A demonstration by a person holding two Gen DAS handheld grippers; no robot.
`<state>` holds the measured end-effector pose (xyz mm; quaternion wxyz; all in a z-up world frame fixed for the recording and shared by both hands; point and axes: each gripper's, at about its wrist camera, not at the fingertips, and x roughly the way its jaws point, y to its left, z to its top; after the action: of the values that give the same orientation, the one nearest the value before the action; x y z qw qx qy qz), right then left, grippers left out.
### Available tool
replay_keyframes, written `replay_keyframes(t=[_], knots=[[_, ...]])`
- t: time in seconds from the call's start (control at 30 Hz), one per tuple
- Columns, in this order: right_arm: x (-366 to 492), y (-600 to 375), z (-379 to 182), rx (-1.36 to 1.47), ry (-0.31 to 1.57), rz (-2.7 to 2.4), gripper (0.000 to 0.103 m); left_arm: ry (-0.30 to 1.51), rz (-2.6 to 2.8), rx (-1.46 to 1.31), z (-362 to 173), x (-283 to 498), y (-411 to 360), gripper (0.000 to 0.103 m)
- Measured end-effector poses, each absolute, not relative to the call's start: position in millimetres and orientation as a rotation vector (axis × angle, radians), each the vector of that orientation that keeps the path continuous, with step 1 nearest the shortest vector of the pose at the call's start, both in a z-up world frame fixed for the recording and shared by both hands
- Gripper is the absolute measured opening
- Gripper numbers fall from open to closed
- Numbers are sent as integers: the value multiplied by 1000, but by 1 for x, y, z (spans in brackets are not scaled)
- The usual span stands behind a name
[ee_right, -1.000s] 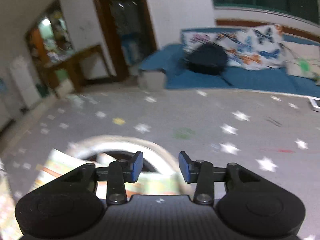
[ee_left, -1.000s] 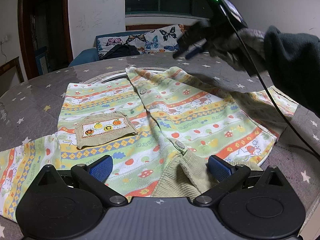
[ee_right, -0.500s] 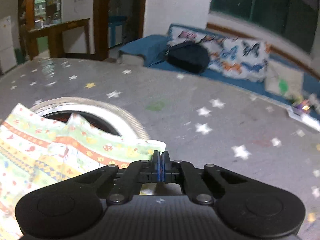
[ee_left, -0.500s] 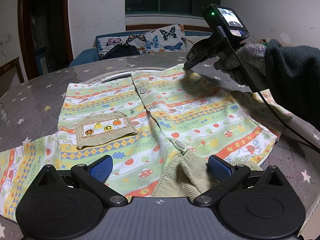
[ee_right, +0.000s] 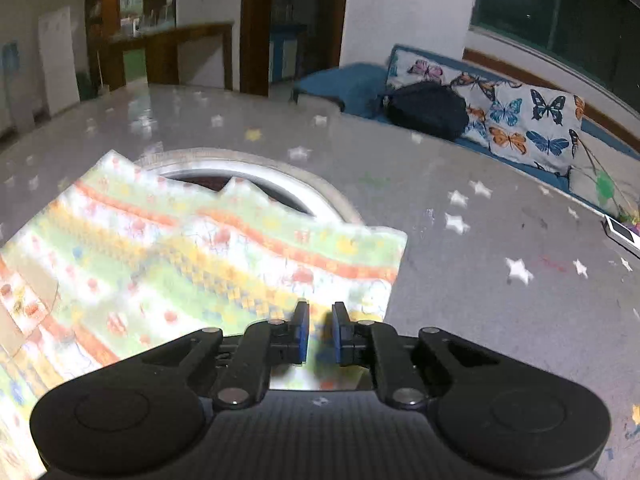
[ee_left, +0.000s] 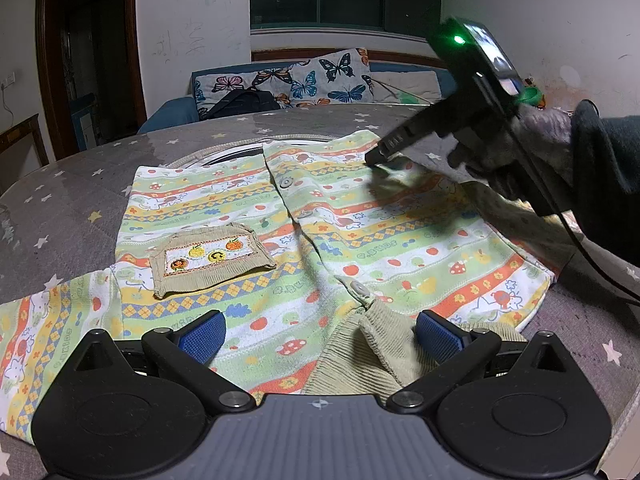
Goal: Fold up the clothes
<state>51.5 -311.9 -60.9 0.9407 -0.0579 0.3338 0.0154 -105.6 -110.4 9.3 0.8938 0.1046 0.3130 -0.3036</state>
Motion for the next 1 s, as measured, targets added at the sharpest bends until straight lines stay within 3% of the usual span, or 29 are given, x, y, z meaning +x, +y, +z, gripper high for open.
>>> replay_keyframes(t=[0.5,1.0], knots=[[131,-243,-70,-121,711,134,14,649,-632,217,9,-106,-111,103],[138,-219,-69,-142,710,165,14,648,-631,216,10,-109,-112,103]])
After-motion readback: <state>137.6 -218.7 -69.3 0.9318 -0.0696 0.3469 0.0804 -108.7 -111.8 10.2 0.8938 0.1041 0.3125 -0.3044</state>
